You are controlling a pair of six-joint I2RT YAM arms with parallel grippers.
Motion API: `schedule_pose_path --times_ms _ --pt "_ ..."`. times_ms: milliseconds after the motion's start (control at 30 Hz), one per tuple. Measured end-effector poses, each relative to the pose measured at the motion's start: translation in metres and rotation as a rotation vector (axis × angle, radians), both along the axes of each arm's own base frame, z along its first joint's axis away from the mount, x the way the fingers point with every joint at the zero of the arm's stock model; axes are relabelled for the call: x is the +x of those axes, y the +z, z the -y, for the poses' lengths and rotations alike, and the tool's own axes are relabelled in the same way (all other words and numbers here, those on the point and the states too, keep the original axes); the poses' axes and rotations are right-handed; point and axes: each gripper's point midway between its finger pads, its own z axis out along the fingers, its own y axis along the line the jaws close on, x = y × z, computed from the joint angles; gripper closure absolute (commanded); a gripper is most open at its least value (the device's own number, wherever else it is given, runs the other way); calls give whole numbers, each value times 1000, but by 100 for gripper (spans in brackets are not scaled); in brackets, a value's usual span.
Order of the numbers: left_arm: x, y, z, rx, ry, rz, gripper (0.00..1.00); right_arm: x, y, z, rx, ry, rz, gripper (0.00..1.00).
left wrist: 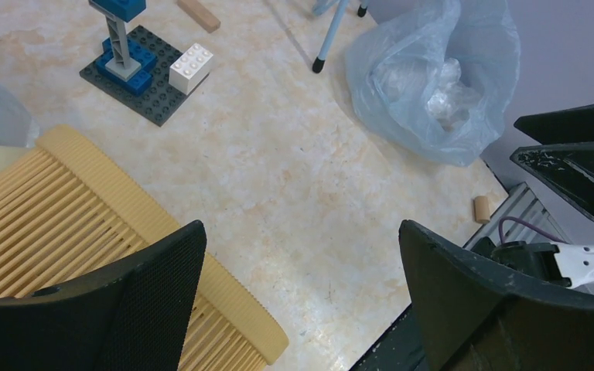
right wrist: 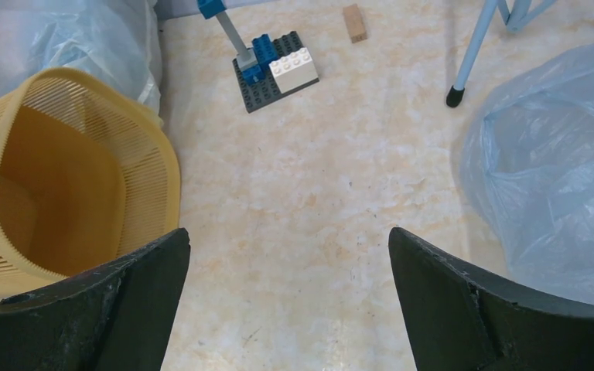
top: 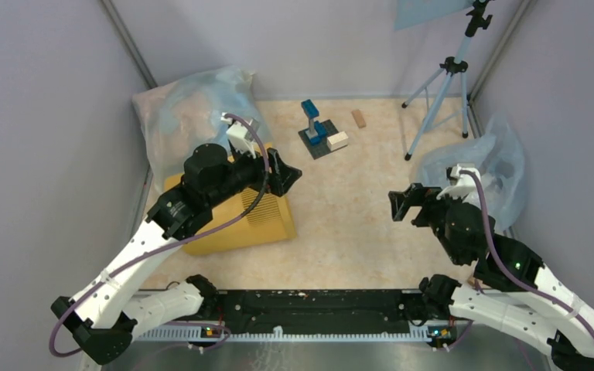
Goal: Put the trash bags into the trash bin
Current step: Adjust the trash bin at the center of the board.
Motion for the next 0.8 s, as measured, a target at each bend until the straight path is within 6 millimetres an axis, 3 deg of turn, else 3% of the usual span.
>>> schedule_pose_path --times_ms 233,367,633,800 --pt "-9 6 -3 -20 -16 8 1 0 0 1 2 -3 2 2" --pt "-11 -7 -10 4 25 -65 1 -2 -2 -4 -2 28 1 2" --pt "-5 -19 -47 91 214 -115 1 -6 -18 -32 -11 165 -24 3" --pt "-8 -12 -69 95 295 -83 1 -9 -27 -58 0 270 -43 5"
